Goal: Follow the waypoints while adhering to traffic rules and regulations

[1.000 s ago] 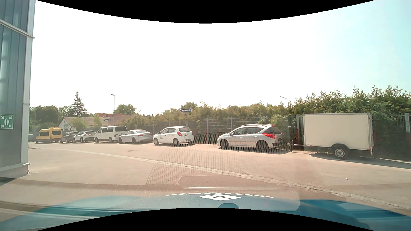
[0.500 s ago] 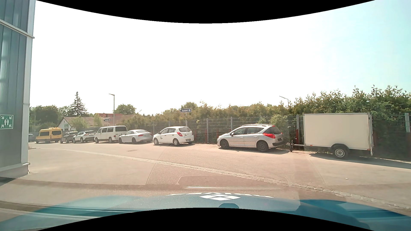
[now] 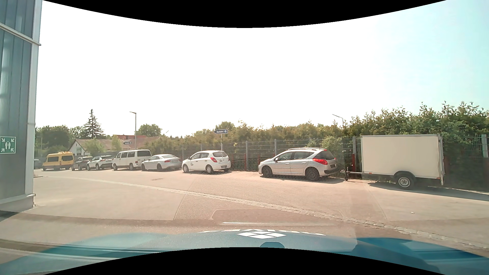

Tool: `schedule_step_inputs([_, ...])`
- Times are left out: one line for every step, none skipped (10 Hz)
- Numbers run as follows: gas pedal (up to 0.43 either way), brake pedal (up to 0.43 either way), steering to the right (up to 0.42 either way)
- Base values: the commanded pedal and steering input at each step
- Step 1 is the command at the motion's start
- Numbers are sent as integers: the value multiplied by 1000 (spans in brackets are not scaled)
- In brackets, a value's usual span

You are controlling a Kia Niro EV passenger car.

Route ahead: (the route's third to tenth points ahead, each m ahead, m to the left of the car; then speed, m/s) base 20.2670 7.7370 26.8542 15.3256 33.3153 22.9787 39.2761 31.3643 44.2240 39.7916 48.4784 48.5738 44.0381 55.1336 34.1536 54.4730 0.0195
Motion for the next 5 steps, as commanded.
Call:
schedule_step_inputs([0,165,-1])
schedule_step_inputs([0,165,-1])
schedule_step_inputs([0,165,-1])
schedule_step_inputs([0,165,-1])
schedule_step_inputs([0,165,-1])
